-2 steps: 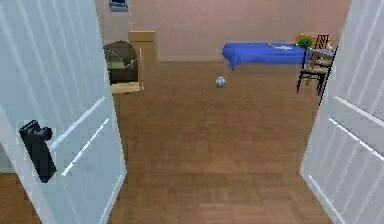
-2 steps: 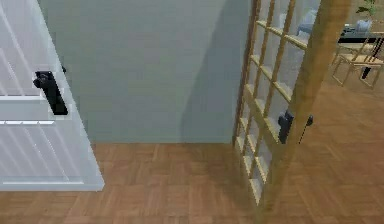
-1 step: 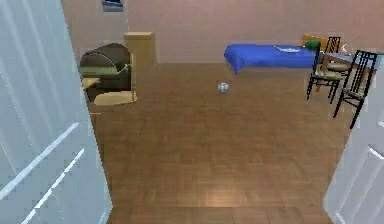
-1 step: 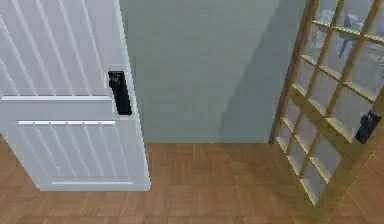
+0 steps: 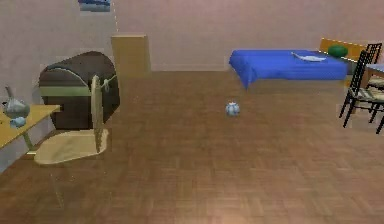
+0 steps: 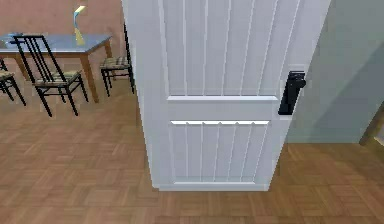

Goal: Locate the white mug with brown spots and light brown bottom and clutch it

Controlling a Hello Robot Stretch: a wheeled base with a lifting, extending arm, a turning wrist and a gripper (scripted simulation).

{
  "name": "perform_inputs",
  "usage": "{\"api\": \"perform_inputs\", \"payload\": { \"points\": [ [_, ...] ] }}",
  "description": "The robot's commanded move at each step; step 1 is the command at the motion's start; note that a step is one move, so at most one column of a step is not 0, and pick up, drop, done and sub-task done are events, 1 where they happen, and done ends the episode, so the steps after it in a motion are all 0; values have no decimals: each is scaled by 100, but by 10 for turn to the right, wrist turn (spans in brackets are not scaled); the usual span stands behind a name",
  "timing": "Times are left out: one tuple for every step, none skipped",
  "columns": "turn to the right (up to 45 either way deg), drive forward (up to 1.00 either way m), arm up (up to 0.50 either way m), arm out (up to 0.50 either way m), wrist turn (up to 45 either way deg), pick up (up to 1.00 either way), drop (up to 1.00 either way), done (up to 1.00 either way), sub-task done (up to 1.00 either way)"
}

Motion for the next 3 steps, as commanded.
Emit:
{"api": "perform_inputs", "payload": {
  "points": [
    [0,100,0,0,0,0,0,0,0],
    [0,65,0,0,0,0,0,0,0],
    [-300,0,0,0,0,0,0,0,0]
  ]
}}
